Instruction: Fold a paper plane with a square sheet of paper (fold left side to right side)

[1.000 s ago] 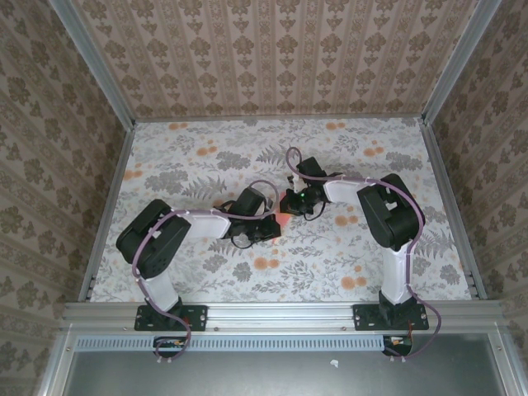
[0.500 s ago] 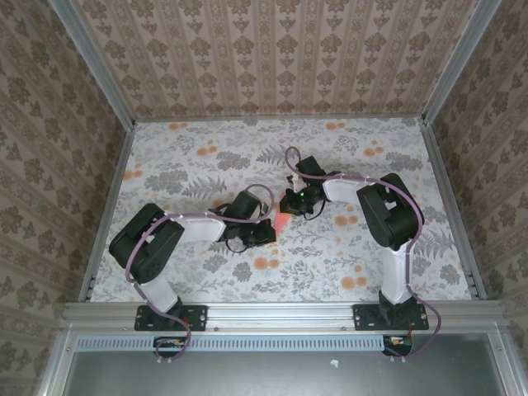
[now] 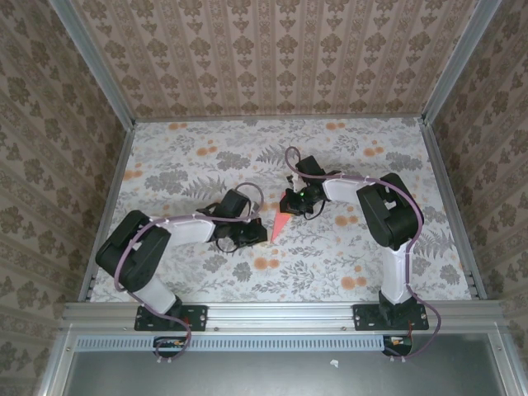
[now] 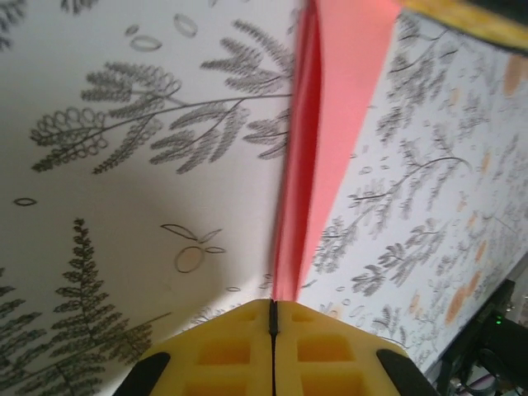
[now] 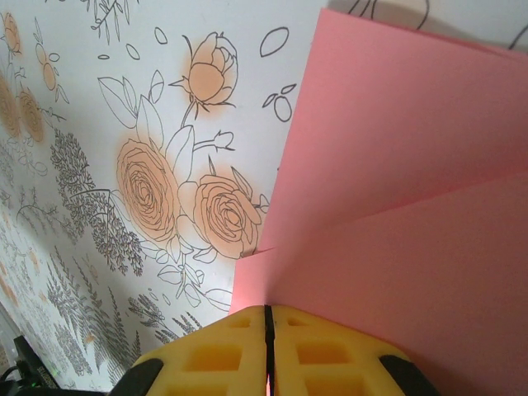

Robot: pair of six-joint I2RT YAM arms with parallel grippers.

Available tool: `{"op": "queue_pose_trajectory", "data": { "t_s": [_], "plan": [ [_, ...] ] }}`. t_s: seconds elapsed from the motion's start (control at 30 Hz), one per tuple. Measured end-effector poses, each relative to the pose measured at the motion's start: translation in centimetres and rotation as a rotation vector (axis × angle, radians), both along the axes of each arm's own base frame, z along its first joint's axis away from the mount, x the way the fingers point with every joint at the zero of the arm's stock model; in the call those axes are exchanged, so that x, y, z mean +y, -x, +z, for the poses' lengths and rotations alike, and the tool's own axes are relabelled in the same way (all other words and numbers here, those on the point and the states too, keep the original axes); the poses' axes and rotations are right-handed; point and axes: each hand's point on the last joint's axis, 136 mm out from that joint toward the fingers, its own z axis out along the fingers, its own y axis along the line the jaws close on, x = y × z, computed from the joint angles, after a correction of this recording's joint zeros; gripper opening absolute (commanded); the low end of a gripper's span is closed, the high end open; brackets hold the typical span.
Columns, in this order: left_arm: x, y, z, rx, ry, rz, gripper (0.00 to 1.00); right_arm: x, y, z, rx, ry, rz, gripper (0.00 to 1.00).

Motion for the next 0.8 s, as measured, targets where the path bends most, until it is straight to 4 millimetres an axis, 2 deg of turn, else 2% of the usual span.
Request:
{"op": "queue_pose_trajectory", "data": {
  "t_s": [0.2,0.4,0.57,0.8],
  "plan": [
    [-1.5,-0.9,1.4,-0.026,0.058,-0.028,0.12,0.0,0.0,0.0,0.000,0.000,0.000,0.09],
    [-3.2,-1.6,0.2,-0.016,0.073,-0.053,0.17,0.0,0.0,0.0,0.000,0.000,0.000,0.09],
    [-3.1,-1.5,-1.2,0.000,0.046,-0.052,0.14,0.0,0.0,0.0,-0.001,-0.001,0.000,0.09],
    [-2.6,-1.7,-1.9,-0.015,0.047,-0.026,0.09,-0.6,0.2,0.3,-0.026,0.011,-0.007,0.08]
  ]
}}
